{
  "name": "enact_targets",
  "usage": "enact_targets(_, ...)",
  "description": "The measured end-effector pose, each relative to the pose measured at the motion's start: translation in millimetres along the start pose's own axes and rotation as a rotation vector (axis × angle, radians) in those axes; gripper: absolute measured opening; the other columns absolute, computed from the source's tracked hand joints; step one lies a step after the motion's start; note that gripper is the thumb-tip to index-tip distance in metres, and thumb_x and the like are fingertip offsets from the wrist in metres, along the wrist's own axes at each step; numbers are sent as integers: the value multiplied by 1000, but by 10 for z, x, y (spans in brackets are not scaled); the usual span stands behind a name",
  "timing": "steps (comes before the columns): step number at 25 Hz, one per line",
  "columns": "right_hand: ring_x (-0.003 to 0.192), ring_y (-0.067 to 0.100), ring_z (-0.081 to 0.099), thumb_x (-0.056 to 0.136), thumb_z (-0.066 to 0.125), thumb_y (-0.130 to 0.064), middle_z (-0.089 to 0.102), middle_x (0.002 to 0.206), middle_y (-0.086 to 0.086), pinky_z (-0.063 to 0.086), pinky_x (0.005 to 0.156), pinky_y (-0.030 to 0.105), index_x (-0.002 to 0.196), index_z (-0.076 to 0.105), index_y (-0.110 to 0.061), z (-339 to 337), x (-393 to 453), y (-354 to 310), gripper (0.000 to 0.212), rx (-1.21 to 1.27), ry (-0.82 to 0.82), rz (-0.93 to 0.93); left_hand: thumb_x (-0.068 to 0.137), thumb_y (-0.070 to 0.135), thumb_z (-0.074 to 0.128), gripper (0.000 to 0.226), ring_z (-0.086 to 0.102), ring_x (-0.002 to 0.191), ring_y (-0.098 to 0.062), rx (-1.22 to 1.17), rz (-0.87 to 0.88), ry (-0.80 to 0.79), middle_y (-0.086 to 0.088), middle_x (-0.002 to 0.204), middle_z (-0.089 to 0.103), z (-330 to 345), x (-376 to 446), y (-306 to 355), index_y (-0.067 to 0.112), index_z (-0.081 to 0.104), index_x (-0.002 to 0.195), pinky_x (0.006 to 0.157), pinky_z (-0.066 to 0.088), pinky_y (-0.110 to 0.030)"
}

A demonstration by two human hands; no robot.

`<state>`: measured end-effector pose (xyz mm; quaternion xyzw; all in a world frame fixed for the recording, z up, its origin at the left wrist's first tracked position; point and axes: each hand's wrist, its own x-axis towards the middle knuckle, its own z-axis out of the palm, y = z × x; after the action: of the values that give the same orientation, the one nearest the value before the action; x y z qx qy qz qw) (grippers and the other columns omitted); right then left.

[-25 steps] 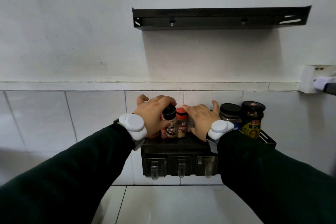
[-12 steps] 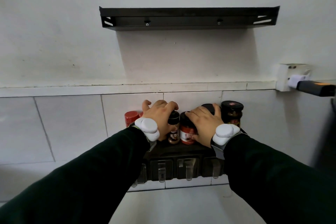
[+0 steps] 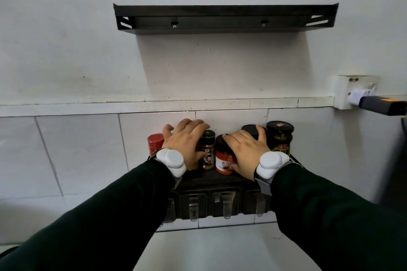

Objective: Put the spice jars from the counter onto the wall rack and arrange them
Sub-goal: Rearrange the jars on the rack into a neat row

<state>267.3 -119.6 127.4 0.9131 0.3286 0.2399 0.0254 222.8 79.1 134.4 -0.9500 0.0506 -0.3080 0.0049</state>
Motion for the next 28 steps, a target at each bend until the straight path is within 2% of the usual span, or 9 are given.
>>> enact_targets(3,138,19,29,80,59,-52,38,145,-3,-2,114,59,144,28,-24,-36,8,-108,77,59,43,57,65,51,73,84,28,137,-21,-7,-93,86,7,148,35,-93,-157,-262,34,33,136,102,22,-51)
enact_targets(5,137,19,32,81,59,-54,38,145,-3,0,115,58,143,29,-25,-73,76,-243,74,88,95,62,61,51,74,87,32,135,-24,-15,-177,120,3,146,35,-134,-303,-471,30,35,136,102,23,-49)
enact_targets(7,136,20,33,81,60,-51,39,144,-3,0,115,58,142,31,-26,-86,158,-368,71,96,132,40,62,52,73,86,32,135,-23,-35,-226,101,4,147,34,-138,-411,-597,31,36,136,103,24,-49)
enact_targets(11,135,20,34,80,64,-49,40,143,-3,0,114,60,143,28,-29,-54,354,-644,76,62,146,-27,69,45,71,78,31,137,-21,-52,-200,-19,9,150,33,-136,-538,-775,38,34,138,105,20,-48)
enact_targets(15,131,21,38,78,64,-52,46,135,-3,0,113,62,137,35,-30,44,430,-708,70,2,152,-35,72,39,71,78,37,134,-22,-104,-193,-23,7,149,33,-81,-556,-823,34,32,139,106,21,-45)
enact_targets(19,127,21,42,74,66,-53,51,129,-4,3,112,61,133,41,-30,113,463,-745,68,-25,189,-21,71,29,76,80,44,128,-29,-258,-208,3,-5,146,35,1,-585,-916,22,35,139,107,35,-42)
enact_targets(21,127,21,42,73,67,-52,51,130,-3,4,112,61,133,42,-28,124,458,-756,69,-21,190,-17,72,23,77,78,50,121,-29,-374,-231,23,-8,142,36,21,-598,-933,17,35,137,104,41,-37)
enact_targets(23,129,22,40,71,68,-52,49,132,-3,3,112,61,134,40,-27,116,446,-775,73,-20,199,-18,72,20,77,74,55,112,-28,-426,-253,40,-8,137,38,38,-603,-935,17,36,134,97,45,-32)
enact_targets(28,134,21,35,72,69,-51,44,139,-4,-1,112,63,139,35,-29,17,506,-943,78,9,215,-92,72,19,77,71,58,106,-21,-509,-269,30,-4,129,47,39,-626,-1008,25,37,130,93,51,-35)
